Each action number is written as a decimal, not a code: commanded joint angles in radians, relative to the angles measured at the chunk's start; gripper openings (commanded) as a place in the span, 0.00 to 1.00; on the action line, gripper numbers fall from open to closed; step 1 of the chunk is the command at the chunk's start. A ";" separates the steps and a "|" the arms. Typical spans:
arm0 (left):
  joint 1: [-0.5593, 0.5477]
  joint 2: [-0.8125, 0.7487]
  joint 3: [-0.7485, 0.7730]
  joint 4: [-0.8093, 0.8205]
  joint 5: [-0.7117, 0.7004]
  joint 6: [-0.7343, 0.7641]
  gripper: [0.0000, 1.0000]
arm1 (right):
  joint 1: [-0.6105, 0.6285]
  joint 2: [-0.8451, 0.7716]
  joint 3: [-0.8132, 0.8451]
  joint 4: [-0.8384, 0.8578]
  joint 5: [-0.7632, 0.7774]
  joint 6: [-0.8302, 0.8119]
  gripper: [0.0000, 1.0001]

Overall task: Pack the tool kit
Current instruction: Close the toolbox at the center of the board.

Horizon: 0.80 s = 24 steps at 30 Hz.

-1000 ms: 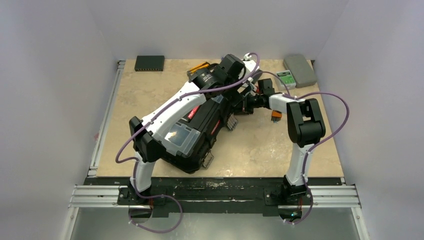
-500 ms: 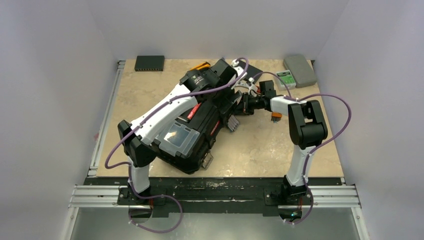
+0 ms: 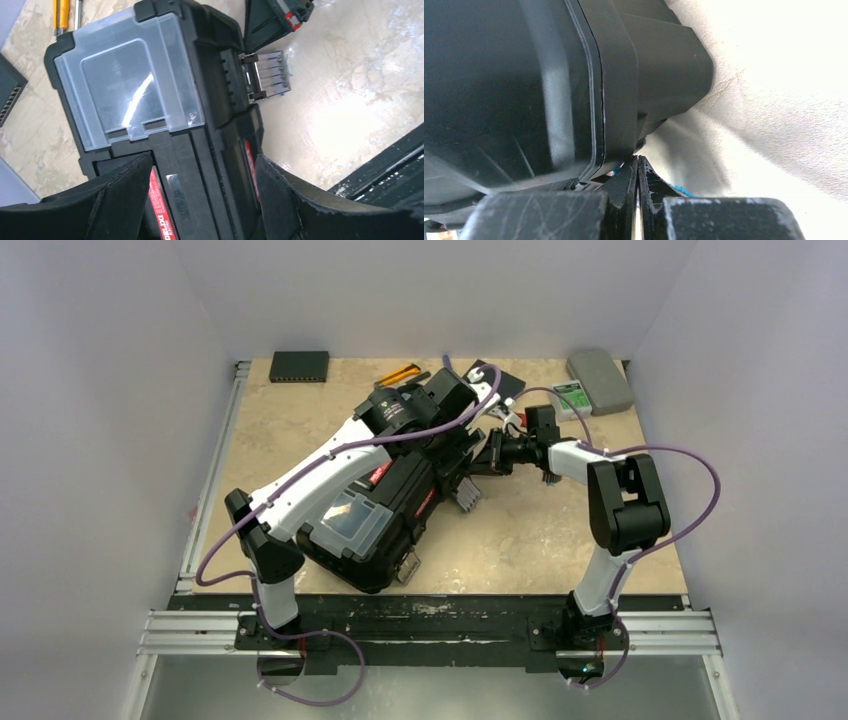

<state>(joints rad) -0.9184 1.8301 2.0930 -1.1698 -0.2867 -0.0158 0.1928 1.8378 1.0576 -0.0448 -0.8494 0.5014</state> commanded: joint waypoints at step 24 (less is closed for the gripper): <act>0.062 0.073 -0.039 0.077 0.127 0.025 0.72 | 0.023 0.060 -0.018 0.039 -0.063 0.058 0.00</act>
<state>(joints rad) -0.8967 1.8980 2.0628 -1.1133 -0.1432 0.0357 0.1890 1.8446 1.0336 0.0032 -0.8635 0.5339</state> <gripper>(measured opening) 0.716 0.001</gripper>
